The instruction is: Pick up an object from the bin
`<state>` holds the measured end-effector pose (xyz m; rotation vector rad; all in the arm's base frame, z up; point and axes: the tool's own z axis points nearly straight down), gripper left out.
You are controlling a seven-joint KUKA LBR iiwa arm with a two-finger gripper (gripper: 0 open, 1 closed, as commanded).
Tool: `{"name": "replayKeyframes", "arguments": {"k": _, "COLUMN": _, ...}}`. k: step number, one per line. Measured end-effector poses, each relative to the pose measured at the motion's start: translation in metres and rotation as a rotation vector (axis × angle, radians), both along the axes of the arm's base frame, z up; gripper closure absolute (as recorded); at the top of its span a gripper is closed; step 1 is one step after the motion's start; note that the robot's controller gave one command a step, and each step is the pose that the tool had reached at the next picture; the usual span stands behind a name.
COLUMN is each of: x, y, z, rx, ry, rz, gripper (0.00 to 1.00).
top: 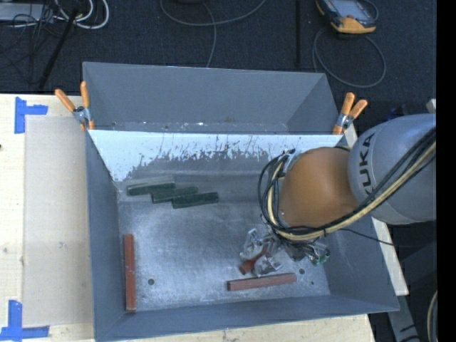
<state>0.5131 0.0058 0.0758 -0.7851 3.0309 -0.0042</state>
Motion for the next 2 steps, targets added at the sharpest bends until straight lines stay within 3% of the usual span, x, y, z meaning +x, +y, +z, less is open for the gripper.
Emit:
{"name": "replayKeyframes", "arguments": {"k": 1, "x": 0.000, "y": 0.000, "z": 0.000, "rx": 0.000, "ry": 0.000, "rz": -0.001, "gripper": 1.00}}
{"name": "replayKeyframes", "arguments": {"k": 2, "x": -0.004, "y": 0.002, "z": 0.146, "rx": 0.001, "ry": 0.008, "rz": -0.010, "gripper": 1.00}}
